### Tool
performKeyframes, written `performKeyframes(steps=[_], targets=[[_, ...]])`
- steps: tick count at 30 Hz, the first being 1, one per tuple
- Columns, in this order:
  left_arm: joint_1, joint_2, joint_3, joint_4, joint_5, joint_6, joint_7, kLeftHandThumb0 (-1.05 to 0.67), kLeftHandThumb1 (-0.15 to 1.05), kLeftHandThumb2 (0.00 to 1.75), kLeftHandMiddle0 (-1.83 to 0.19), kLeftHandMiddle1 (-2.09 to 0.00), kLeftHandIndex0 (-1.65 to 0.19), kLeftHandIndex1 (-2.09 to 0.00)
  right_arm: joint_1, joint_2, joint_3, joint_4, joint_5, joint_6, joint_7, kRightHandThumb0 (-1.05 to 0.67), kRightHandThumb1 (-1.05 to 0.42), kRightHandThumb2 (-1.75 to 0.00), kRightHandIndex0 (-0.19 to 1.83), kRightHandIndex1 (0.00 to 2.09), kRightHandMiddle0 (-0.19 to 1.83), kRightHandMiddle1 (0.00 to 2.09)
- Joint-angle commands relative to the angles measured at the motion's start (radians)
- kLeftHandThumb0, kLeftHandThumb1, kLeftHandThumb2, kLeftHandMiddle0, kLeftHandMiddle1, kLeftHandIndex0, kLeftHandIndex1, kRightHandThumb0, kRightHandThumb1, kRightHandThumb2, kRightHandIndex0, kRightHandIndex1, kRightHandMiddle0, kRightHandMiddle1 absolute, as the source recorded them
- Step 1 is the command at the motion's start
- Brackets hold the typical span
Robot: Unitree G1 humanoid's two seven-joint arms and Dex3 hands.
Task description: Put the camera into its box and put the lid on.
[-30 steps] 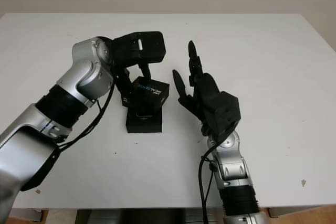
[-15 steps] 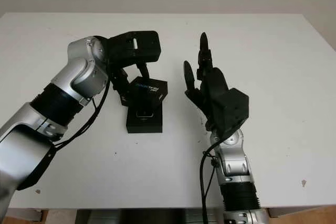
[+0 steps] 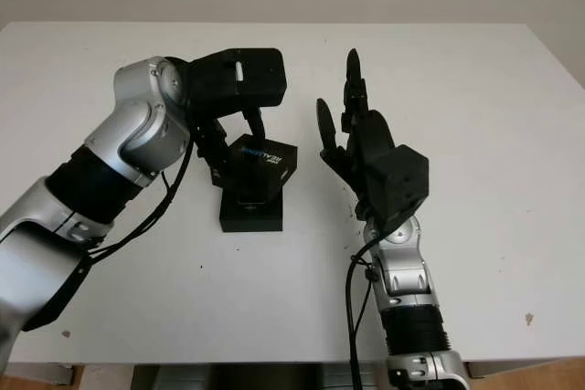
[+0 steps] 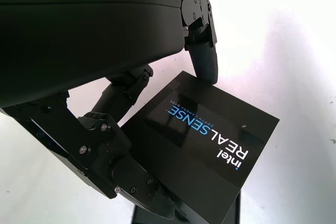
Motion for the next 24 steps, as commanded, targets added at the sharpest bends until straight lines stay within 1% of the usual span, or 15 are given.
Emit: performKeyframes(steps=[1,3,5,6,9,10,11,13,14,16,19,20,22,24], targets=[[-0.018,0.018,-0.001,-0.04,-0.002,0.011,-0.027,-0.23,1.05,0.25,-0.71,-2.09,-0.02,-1.93,-0.021,0.0,0.001,0.016,-0.006,-0.026,-0.002,-0.8,-1.05,-0.56,-0.19,0.0,-0.19,0.0],[-0.009,0.041,-0.02,-0.064,0.009,-0.01,-0.048,-0.26,1.05,0.21,-0.73,-2.09,-0.06,-1.93,-0.026,0.002,-0.001,0.023,-0.002,-0.029,-0.001,-0.8,-1.05,-0.55,-0.19,0.0,-0.19,0.01],[-0.004,0.066,-0.037,-0.083,0.019,-0.04,-0.071,-0.27,1.05,0.22,-0.74,-2.09,-0.14,-2.0,-0.028,0.002,-0.002,0.025,-0.001,-0.028,0.0,-0.81,-1.05,-0.54,-0.19,0.0,-0.19,0.0],[-0.003,0.08,-0.046,-0.094,0.028,-0.052,-0.084,-0.29,1.05,0.23,-0.76,-2.09,-0.28,-2.06,-0.029,0.001,-0.002,0.027,-0.001,-0.031,0.001,-0.81,-1.05,-0.54,-0.19,0.0,-0.19,0.0],[0.011,0.11,-0.062,-0.13,0.06,-0.042,-0.118,-0.31,1.05,0.25,-0.76,-2.09,-0.46,-2.09,-0.029,-0.001,-0.003,0.024,-0.002,-0.029,0.001,-0.81,-1.05,-0.54,-0.19,0.0,-0.19,0.0],[0.02,0.115,-0.062,-0.141,0.07,-0.025,-0.125,-0.31,1.05,0.25,-0.65,-2.08,-0.41,-2.02,-0.03,-0.003,-0.003,0.023,-0.003,-0.029,0.0,-0.8,-1.05,-0.55,-0.19,0.0,-0.19,0.0],[0.027,0.119,-0.061,-0.151,0.077,-0.004,-0.134,-0.32,1.05,0.25,-0.6,-2.07,-0.35,-1.97,-0.03,-0.005,-0.004,0.024,-0.002,-0.032,0.003,-0.8,-1.05,-0.55,-0.19,0.0,-0.19,0.01],[0.048,0.12,-0.047,-0.173,0.079,0.051,-0.143,-0.31,1.05,0.25,-0.51,-2.07,-0.09,-1.8,-0.032,-0.007,-0.004,0.025,0.001,-0.038,0.01,-0.79,-1.05,-0.56,-0.19,0.0,-0.19,0.0],[0.062,0.126,-0.042,-0.195,0.078,0.07,-0.146,-0.3,1.05,0.25,-0.49,-2.07,0.0,-1.73,-0.034,-0.008,-0.004,0.027,0.0,-0.04,0.012,-0.78,-1.05,-0.56,-0.19,0.0,-0.19,0.0],[0.084,0.14,-0.043,-0.236,0.079,0.085,-0.15,-0.32,1.05,0.26,-0.46,-2.0,-0.05,-1.83,-0.037,-0.007,-0.005,0.031,0.001,-0.042,0.014,-0.8,-1.05,-0.55,-0.19,0.0,-0.19,0.0],[0.099,0.141,-0.051,-0.259,0.084,0.122,-0.143,-0.31,1.05,0.26,-0.41,-2.03,-0.03,-1.91,-0.036,-0.005,-0.006,0.031,0.009,-0.043,0.023,-0.8,-1.05,-0.55,-0.19,0.0,-0.19,0.0],[0.104,0.143,-0.052,-0.261,0.083,0.123,-0.138,-0.31,1.05,0.26,-0.4,-2.04,-0.03,-1.92,-0.034,-0.006,-0.006,0.027,0.01,-0.039,0.025,-0.8,-1.05,-0.55,-0.19,0.0,-0.19,0.0],[0.112,0.146,-0.05,-0.266,0.078,0.119,-0.128,-0.32,1.05,0.27,-0.33,-1.99,0.02,-1.85,-0.032,-0.008,-0.006,0.023,0.01,-0.038,0.027,-0.8,-1.05,-0.55,-0.19,0.0,-0.19,0.0],[0.124,0.144,-0.041,-0.271,0.069,0.123,-0.112,-0.31,1.05,0.27,-0.29,-1.97,-0.03,-1.88,-0.03,-0.013,-0.005,0.026,0.002,-0.042,0.026,-0.8,-1.05,-0.55,-0.19,0.0,-0.19,0.0]])
